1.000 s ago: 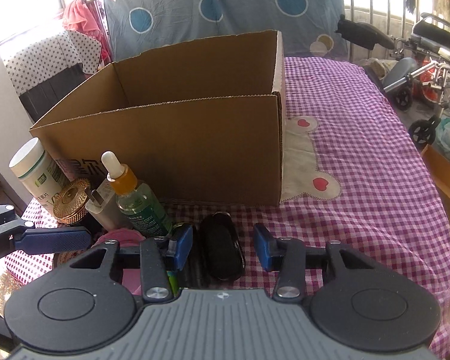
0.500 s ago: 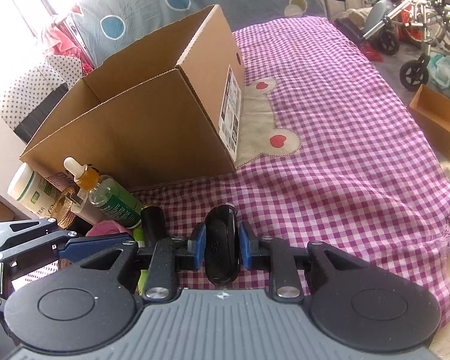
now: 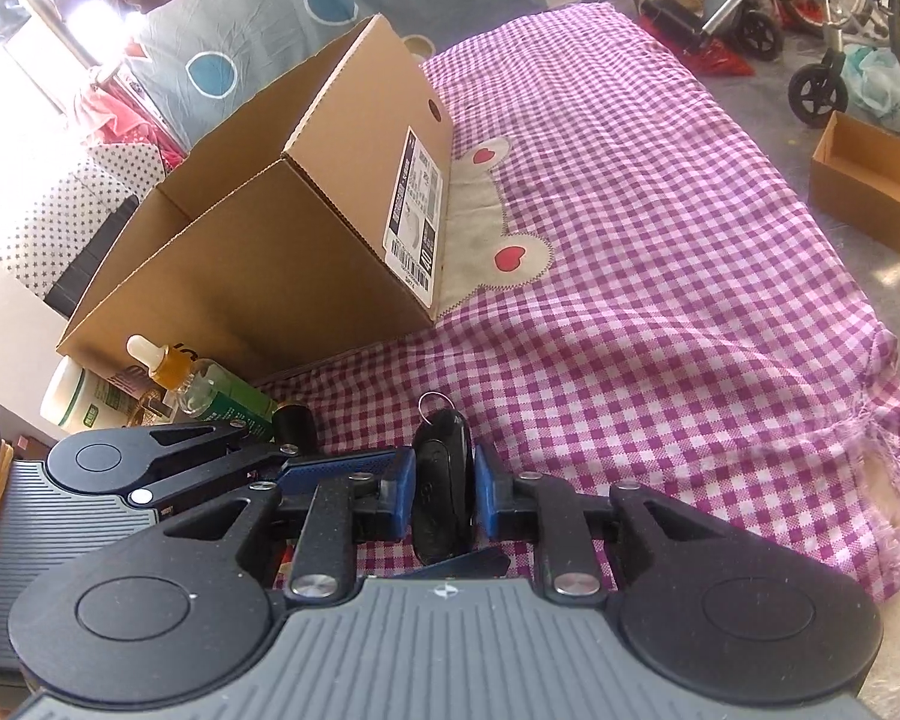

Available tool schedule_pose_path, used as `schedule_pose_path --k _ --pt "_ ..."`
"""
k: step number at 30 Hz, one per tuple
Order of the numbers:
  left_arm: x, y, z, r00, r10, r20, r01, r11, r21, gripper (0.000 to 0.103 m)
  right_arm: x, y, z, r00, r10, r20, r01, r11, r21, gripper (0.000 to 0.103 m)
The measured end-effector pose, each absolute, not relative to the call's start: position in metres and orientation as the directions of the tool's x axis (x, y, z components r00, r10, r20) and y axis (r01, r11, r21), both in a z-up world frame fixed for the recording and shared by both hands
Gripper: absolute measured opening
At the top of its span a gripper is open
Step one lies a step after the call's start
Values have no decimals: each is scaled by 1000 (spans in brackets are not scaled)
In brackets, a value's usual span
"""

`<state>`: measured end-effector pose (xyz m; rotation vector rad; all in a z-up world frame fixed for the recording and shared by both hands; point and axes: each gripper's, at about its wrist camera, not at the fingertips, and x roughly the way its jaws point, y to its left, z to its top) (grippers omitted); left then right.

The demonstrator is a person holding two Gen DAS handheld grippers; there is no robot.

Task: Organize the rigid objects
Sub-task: 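Lift the black case and carry it over the cardboard box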

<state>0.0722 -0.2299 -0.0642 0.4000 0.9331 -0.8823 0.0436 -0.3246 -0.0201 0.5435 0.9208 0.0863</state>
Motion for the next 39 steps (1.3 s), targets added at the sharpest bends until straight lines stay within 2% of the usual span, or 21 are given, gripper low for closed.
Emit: schedule_pose_path --k 6,13,22,29,34,39 --pt "73 -231 -64 299 -495 -816 793 604 -76 59 48 -321 -22 617 325 -717 117 863 491 20" --pt "66 -223 -51 330 -515 -791 787 613 -72 57 40 -321 -16 637 351 -686 118 835 537 17" --pt "40 -178 17 493 -560 -665 752 659 2 57 25 -287 57 725 348 -594 -22 874 486 17" --pt "53 -120 80 695 -451 -561 610 782 127 58 74 -234 123 717 516 -469 -269 825 496 17" --pt "113 -100 94 712 -360 -604 534 835 132 60 157 -200 137 615 617 -491 -337 769 543 17" --pt "190 -97 68 650 -266 -712 485 866 120 60 249 -180 117 471 663 -582 -264 735 625 17"
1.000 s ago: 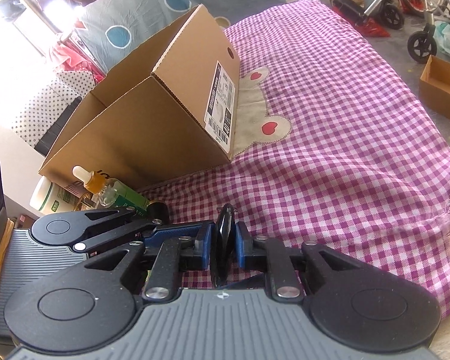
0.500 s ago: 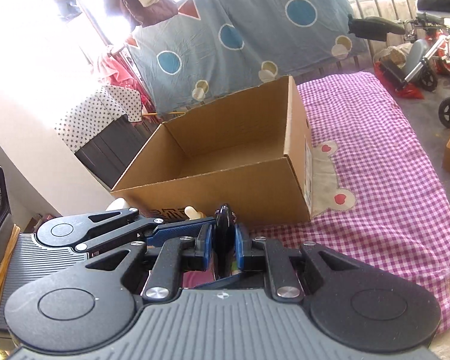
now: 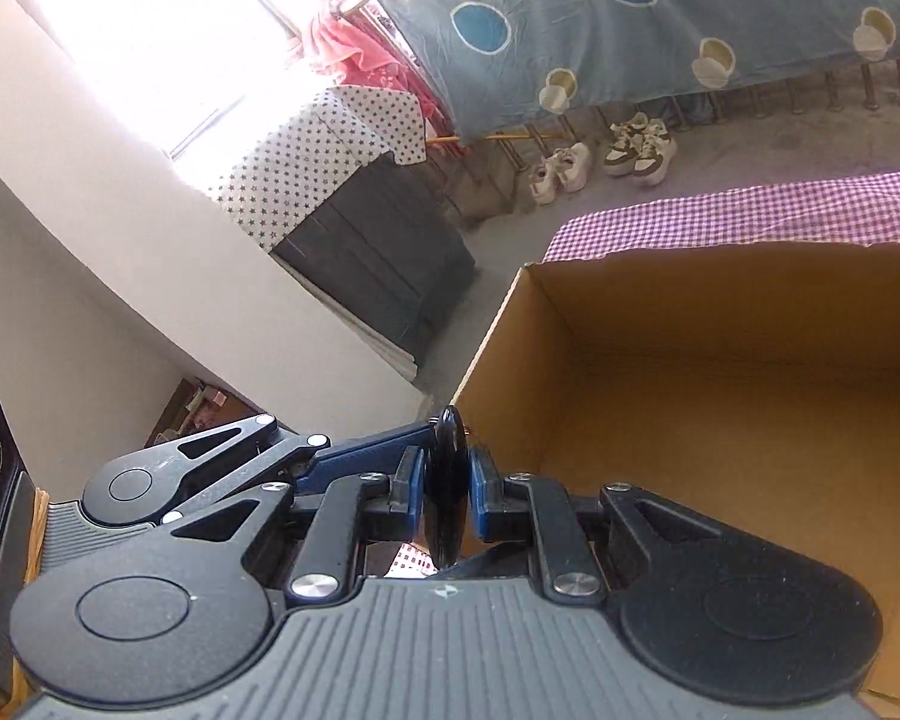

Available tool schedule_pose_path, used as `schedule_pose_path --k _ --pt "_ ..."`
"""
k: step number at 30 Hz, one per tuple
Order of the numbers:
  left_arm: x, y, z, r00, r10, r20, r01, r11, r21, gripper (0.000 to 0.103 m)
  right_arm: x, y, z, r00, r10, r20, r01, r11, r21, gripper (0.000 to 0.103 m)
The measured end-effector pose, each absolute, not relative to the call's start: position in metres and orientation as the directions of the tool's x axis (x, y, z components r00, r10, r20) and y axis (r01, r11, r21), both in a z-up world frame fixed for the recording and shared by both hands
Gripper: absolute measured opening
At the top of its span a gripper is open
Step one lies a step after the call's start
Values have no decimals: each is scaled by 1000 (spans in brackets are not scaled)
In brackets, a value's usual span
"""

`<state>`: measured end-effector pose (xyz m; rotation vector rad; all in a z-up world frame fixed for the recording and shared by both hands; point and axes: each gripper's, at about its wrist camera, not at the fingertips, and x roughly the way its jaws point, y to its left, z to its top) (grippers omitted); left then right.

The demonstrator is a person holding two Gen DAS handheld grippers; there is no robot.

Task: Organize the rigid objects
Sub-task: 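Lift the black case and carry it over the cardboard box, then open the right gripper to drop the black case into the box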

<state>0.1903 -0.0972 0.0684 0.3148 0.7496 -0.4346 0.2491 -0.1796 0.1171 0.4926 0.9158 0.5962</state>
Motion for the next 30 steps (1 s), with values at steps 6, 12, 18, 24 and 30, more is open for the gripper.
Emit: schedule_pose_path --k 6,12,18,24,30 --pt "247 -76 40 604 -172 -778 424 896 131 62 328 -162 70 348 660 -666 -121 736 667 17" --pt "263 -67 35 590 -150 -793 392 912 120 62 373 -148 32 304 628 -717 -59 763 644 19" --pt "262 -66 34 584 -137 -800 383 916 122 66 390 -149 12 305 585 -751 -9 791 612 20" --pt "251 -63 47 602 -171 -780 390 915 100 67 376 -169 31 350 592 -726 -1 775 632 21" --pt "219 -54 81 642 -233 -730 401 914 62 70 323 -204 87 452 600 -660 -38 753 657 21"
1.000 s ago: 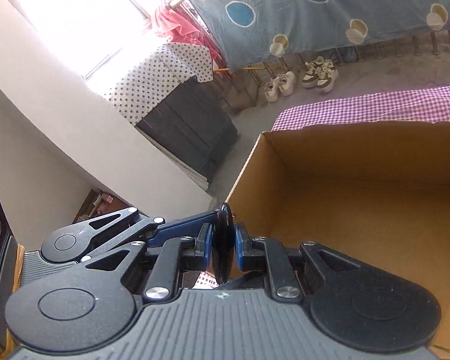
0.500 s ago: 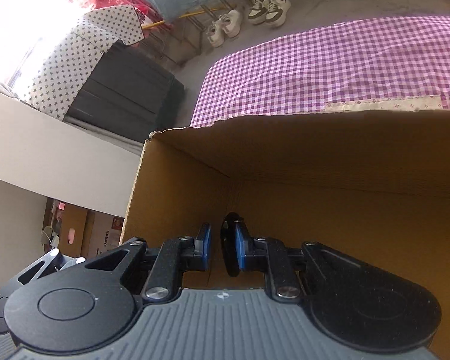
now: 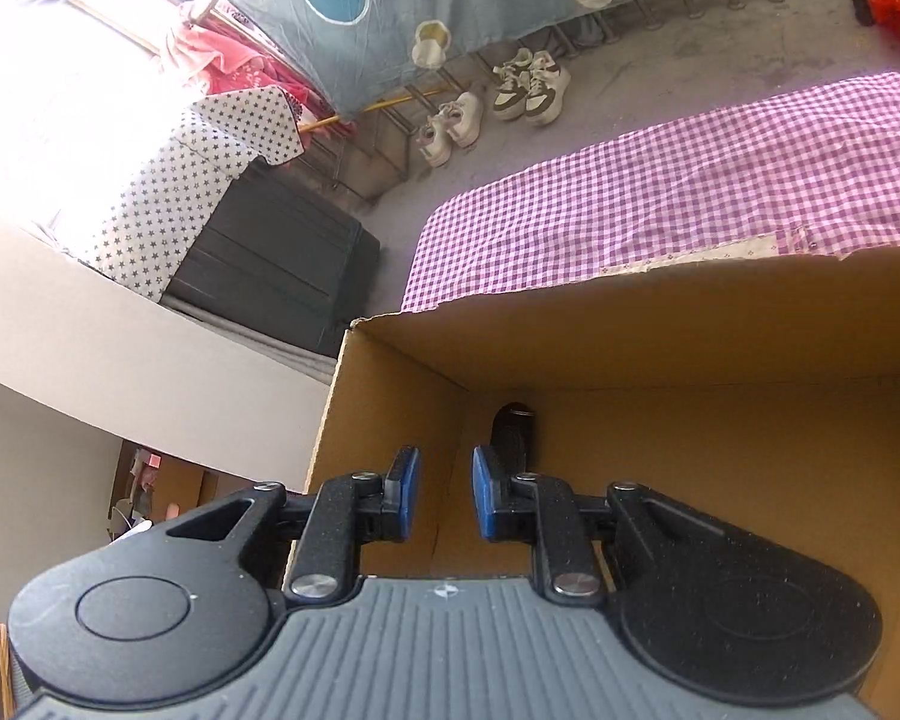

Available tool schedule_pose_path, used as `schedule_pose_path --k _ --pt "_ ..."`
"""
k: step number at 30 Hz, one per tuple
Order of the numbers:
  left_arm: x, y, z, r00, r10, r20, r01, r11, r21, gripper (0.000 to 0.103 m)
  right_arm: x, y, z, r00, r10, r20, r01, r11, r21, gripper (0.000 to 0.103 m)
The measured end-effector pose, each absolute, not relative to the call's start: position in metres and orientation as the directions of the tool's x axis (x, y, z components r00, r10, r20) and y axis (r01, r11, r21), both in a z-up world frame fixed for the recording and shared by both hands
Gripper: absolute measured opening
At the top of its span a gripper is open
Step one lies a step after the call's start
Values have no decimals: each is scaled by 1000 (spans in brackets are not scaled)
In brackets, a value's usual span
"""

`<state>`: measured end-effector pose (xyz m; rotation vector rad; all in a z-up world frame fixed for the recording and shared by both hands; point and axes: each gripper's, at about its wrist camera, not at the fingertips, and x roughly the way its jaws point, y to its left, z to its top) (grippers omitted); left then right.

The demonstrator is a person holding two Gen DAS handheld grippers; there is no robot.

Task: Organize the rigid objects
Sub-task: 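Open the right gripper to drop the black case into the box, then grasp the black cylinder upright with the right gripper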

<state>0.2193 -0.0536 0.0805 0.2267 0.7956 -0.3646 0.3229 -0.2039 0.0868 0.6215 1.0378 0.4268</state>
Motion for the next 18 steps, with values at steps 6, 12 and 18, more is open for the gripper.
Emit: schedule_pose_path --k 6,12,18 --pt "166 -48 112 662 -322 -677 459 888 27 75 220 -252 131 540 623 -566 -104 717 689 22" --pt "108 -60 105 625 -414 -662 544 839 -12 75 113 -292 134 621 594 -511 -138 725 674 39" --pt "71 -81 58 544 -500 -674 603 791 -100 74 47 -288 86 659 463 -593 -68 822 566 40"
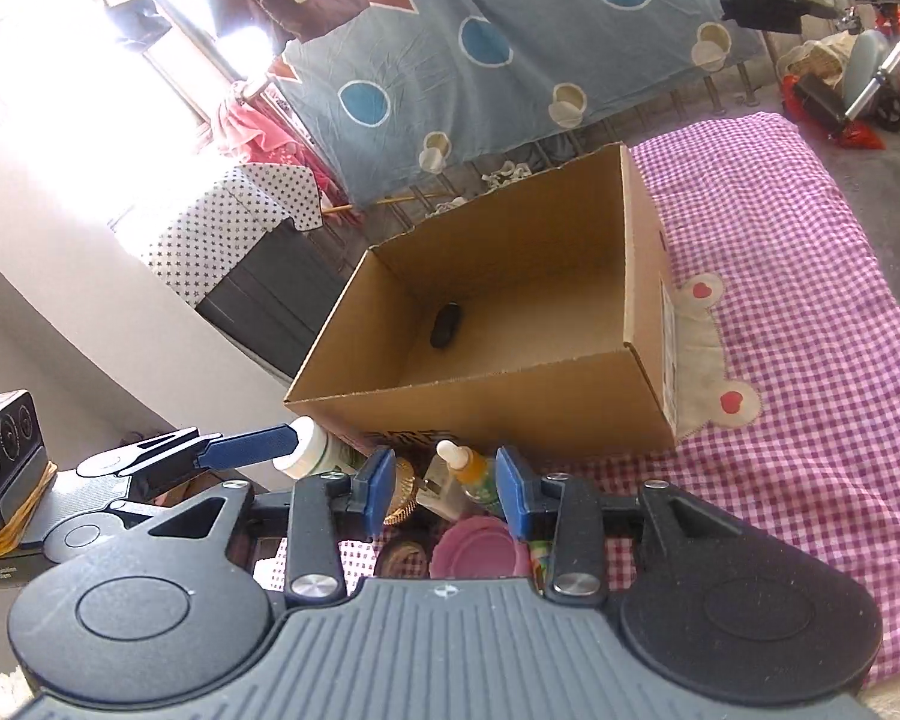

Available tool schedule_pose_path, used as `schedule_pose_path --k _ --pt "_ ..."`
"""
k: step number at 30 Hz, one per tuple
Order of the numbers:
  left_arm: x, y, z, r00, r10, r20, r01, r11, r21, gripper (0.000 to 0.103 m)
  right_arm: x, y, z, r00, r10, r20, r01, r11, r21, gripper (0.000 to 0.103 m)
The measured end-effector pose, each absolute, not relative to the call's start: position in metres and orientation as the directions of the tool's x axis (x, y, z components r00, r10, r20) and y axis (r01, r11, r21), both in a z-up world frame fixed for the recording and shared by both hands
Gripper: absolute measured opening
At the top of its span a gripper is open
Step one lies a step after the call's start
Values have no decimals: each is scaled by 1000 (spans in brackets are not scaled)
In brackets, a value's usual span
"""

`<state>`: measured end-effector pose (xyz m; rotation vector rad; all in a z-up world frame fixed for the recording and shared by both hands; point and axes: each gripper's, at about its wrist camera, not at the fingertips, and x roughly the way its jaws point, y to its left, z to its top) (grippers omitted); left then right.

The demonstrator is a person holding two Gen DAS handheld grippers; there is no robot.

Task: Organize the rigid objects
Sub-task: 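Grasp the black cylinder upright with the right gripper, then carry the black cylinder into the cardboard box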

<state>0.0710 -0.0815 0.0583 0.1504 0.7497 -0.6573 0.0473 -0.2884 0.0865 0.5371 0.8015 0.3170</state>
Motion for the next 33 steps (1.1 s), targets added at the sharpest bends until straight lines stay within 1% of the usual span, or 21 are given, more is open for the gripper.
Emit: schedule_pose_path --k 4,5,6,7,8,10,11,12,13,15,19,23,26,30,33 --pt "58 -112 19 513 -501 -698 636 767 -83 68 42 -272 44 623 373 -688 -25 888 459 39" --pt "58 -119 11 499 -492 -713 643 762 -76 61 44 -270 38 617 366 -697 -24 894 447 39" --pt "57 -125 3 483 -488 -727 648 758 -78 57 45 -269 30 607 357 -710 -25 901 432 36" --pt "59 -132 -6 457 -487 -744 651 753 -93 57 49 -266 25 597 351 -722 -29 908 418 35" --pt "59 -135 -12 438 -488 -755 654 750 -105 54 49 -265 19 590 350 -728 -37 912 408 35" --pt "61 -142 -21 412 -481 -774 653 749 -117 47 57 -262 9 570 348 -744 -50 919 391 33" --pt "62 -144 -24 405 -478 -779 653 748 -120 42 62 -261 5 559 349 -752 -54 920 387 32" --pt "61 -145 -28 398 -478 -783 653 747 -124 39 66 -260 2 551 353 -756 -59 920 387 30" --pt "62 -145 -29 393 -479 -785 653 746 -128 38 72 -258 -3 535 363 -763 -69 919 388 26" --pt "66 -151 -33 386 -476 -790 656 743 -128 35 80 -255 -9 514 375 -771 -82 917 391 23" --pt "69 -151 -38 372 -476 -797 657 741 -136 35 87 -254 -12 496 393 -774 -92 911 403 23" --pt "73 -155 -36 359 -487 -796 665 732 -149 36 85 -269 -13 501 396 -769 -35 898 438 23" --pt "73 -163 -38 345 -492 -799 682 717 -147 40 75 -284 -18 507 408 -759 32 872 489 23" --pt "71 -177 -42 309 -496 -812 714 684 -146 49 59 -301 -21 519 417 -746 99 838 537 23" --pt "70 -190 -50 278 -476 -835 729 670 -139 50 50 -308 -22 530 421 -737 133 817 562 23"
